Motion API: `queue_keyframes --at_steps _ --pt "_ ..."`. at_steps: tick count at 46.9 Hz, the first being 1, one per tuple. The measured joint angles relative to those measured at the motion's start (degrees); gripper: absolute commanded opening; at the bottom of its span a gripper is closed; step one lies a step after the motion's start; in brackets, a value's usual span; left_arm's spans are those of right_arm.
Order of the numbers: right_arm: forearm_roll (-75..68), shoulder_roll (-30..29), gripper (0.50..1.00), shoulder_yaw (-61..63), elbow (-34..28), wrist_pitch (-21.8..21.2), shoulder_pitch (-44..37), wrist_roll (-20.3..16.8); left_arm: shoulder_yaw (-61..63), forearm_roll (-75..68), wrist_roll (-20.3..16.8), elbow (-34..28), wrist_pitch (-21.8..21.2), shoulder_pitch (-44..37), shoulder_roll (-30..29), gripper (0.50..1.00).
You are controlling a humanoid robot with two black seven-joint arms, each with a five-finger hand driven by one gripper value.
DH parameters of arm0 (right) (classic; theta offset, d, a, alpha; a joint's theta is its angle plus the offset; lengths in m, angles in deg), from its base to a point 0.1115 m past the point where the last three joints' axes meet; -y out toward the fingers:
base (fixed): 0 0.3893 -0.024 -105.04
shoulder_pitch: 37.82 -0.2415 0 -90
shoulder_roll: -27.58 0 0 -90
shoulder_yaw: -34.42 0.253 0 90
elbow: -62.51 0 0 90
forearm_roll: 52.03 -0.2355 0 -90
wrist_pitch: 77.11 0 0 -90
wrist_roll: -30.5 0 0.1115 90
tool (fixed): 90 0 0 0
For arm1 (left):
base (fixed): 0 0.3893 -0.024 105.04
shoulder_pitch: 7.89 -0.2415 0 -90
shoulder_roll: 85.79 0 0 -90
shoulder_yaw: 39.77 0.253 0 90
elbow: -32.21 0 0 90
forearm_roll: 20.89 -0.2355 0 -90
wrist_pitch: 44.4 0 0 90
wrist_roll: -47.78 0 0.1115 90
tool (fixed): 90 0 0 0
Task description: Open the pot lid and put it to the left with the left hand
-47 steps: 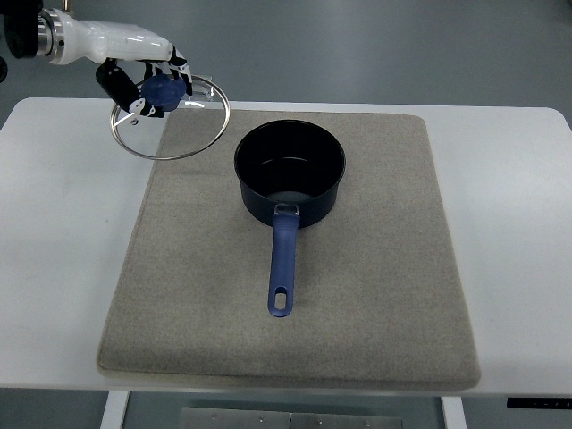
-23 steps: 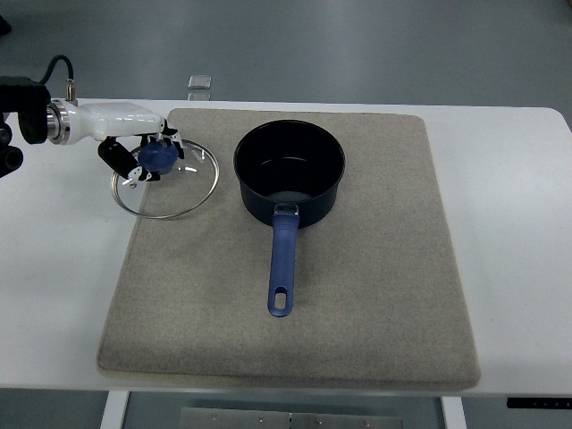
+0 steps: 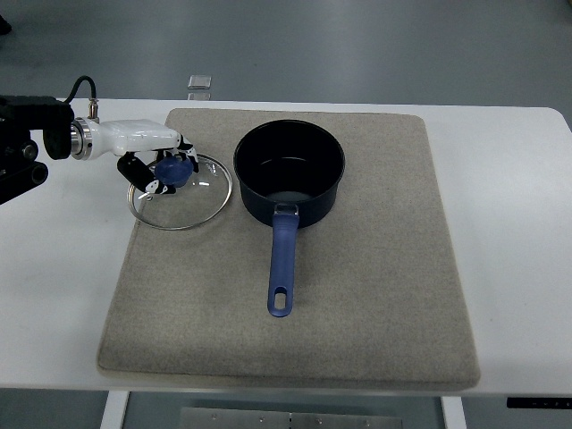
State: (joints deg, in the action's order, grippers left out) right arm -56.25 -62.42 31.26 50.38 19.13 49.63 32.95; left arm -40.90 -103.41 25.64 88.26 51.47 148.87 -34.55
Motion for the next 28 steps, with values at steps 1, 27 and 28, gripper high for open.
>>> queue_keyframes --at_steps 1,27,28 --pt "0.0 0.0 0.915 0.0 0.0 0.0 0.0 0.0 -0.01 0.0 0.0 0.0 -1.08 -0.03 0.0 0.677" --pt "0.0 0.0 0.915 0.0 0.0 -0.01 0.0 0.0 0.12 0.27 -0.1 0.53 -4.49 -0.78 -0.31 0.992" --pt "0.0 0.0 0.915 0.0 0.0 -0.01 0.0 0.0 0.04 0.47 -0.1 0.66 -4.48 -0.78 -0.44 0.994"
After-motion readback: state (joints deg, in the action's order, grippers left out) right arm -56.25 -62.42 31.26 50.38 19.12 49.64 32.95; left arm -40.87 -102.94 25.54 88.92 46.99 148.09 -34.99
